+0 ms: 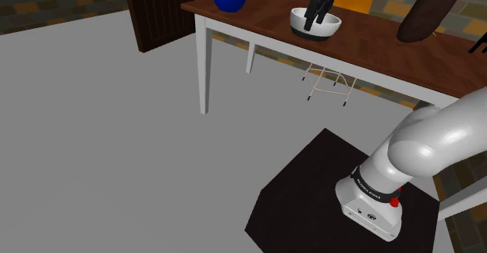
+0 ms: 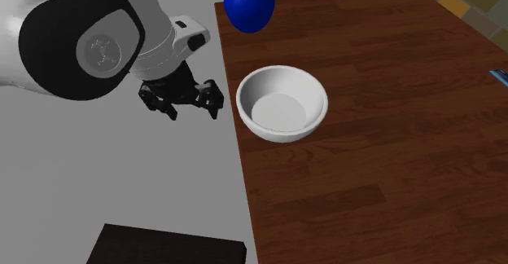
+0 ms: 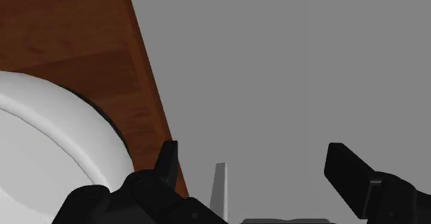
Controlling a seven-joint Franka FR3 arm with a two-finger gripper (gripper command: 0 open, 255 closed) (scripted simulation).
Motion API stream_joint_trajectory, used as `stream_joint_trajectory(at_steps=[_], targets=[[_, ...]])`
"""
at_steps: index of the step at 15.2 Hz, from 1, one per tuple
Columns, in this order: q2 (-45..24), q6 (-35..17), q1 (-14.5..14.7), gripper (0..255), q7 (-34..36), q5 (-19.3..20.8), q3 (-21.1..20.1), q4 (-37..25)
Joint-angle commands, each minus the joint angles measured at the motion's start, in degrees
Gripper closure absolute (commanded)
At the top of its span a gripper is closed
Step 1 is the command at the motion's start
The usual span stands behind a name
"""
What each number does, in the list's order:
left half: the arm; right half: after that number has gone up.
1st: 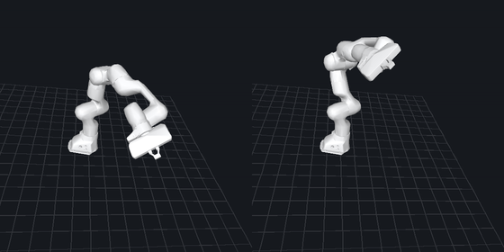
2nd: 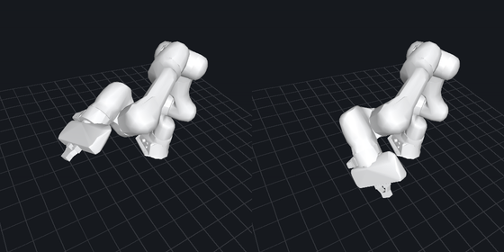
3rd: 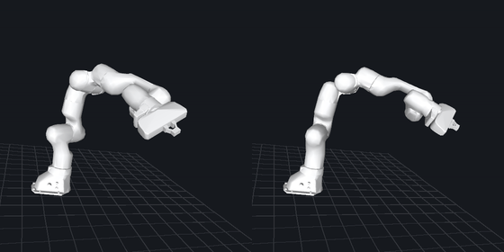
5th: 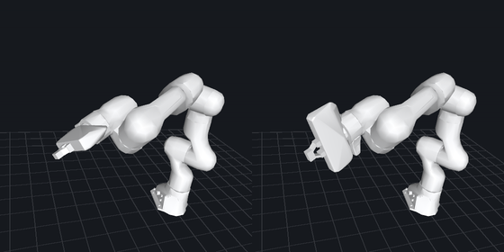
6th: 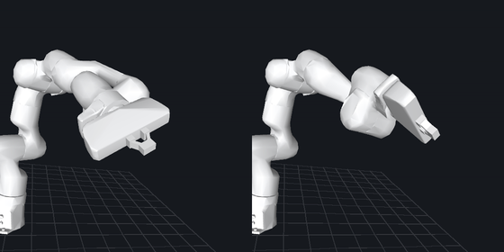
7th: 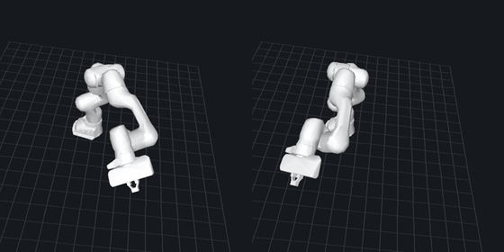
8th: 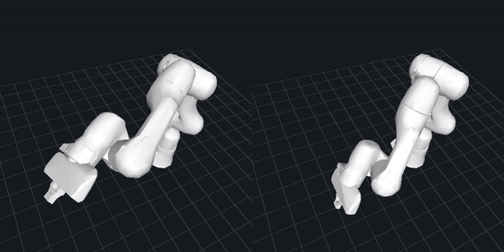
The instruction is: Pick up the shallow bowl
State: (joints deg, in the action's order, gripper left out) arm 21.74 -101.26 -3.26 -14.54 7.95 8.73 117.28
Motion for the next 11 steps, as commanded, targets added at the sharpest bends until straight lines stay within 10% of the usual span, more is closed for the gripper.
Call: stream_joint_trajectory(at_steps=[1, 8, 11], targets=[[-4.11, 0.41, -0.46, 0, -2.28, -0.05, 1.57, -4.73], [-17.34, 2.2, -2.36, 0, -9.49, -2.06, 6.01, -20.19], [-16.92, -0.17, -2.41, 0, -9.23, -1.91, 5.97, -17.39]])
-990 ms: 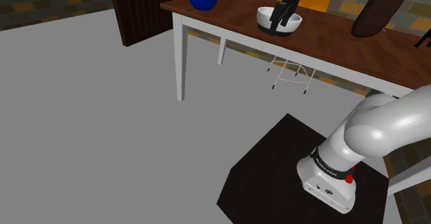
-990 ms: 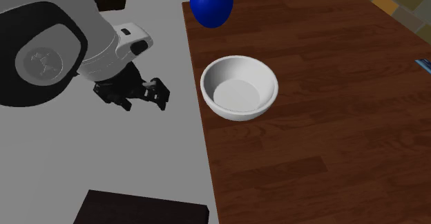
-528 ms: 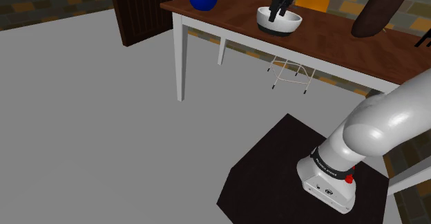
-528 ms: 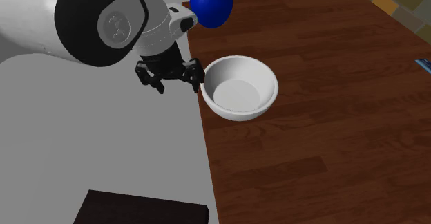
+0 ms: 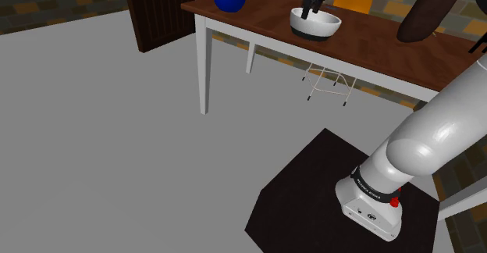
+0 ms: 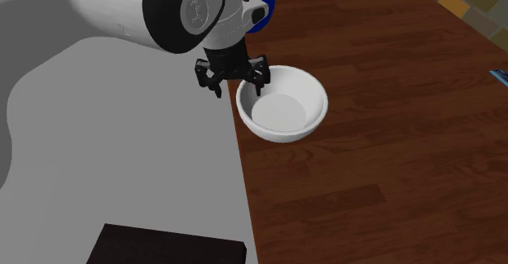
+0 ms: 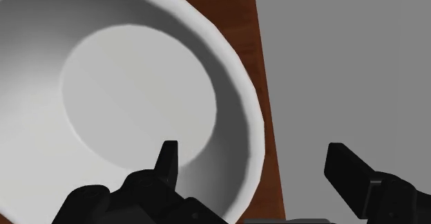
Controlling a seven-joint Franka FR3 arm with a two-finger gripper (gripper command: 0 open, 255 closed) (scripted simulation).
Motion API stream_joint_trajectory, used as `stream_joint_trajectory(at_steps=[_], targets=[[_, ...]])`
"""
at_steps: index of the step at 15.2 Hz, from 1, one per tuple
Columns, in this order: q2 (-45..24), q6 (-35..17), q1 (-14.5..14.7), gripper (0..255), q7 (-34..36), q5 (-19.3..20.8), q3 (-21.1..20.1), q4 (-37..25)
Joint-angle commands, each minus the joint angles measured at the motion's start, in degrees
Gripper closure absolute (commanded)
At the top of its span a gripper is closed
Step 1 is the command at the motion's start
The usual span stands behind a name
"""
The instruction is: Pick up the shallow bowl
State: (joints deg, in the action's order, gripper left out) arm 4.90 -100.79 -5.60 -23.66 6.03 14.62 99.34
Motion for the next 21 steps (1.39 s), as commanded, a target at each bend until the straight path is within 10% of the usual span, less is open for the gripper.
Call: stream_joint_trajectory(at_steps=[1, 6, 7, 21], targets=[[0.04, -1.43, -0.07, 0, -0.02, 0.05, 0.09, 1.44], [0.33, -4.22, -0.1, 0, 0.25, 0.19, 0.11, 4.53], [0.21, -4.17, -0.11, 255, 0.21, 0.16, 0.13, 4.36], [-0.13, -0.31, -0.06, 255, -0.14, -0.02, 0.08, 0.16]])
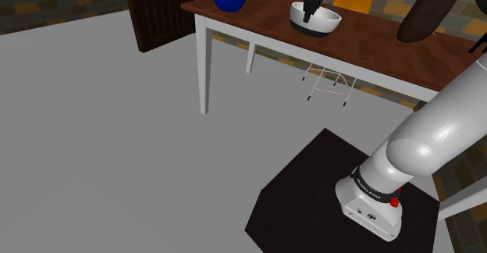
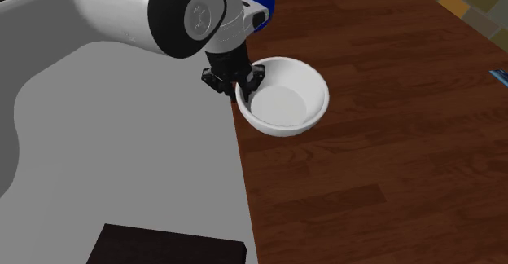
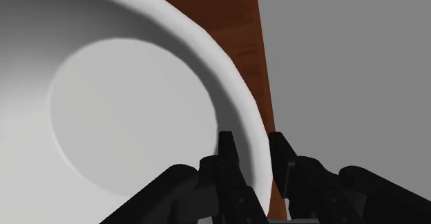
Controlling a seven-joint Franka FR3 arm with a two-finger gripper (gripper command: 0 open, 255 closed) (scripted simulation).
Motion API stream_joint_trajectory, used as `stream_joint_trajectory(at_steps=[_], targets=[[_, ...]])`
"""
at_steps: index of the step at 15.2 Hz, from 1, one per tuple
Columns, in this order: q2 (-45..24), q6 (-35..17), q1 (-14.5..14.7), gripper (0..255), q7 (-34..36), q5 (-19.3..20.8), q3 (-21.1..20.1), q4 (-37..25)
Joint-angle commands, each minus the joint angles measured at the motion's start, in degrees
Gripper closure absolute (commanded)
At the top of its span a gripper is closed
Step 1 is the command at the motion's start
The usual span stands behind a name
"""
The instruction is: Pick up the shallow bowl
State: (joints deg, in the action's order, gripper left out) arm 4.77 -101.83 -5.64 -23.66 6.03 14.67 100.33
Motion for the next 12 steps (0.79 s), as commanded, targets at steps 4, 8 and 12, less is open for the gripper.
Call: stream_joint_trajectory(at_steps=[4, 8, 12], targets=[[-0.62, 3.91, -0.01, 255, -0.49, -0.23, 0.04, -4.62], [-1.49, 7.16, -0.03, 255, -0.89, -0.49, 0.08, -8.74], [-2.06, 8.95, -0.05, 255, -1.13, -0.66, 0.12, -11.1]])
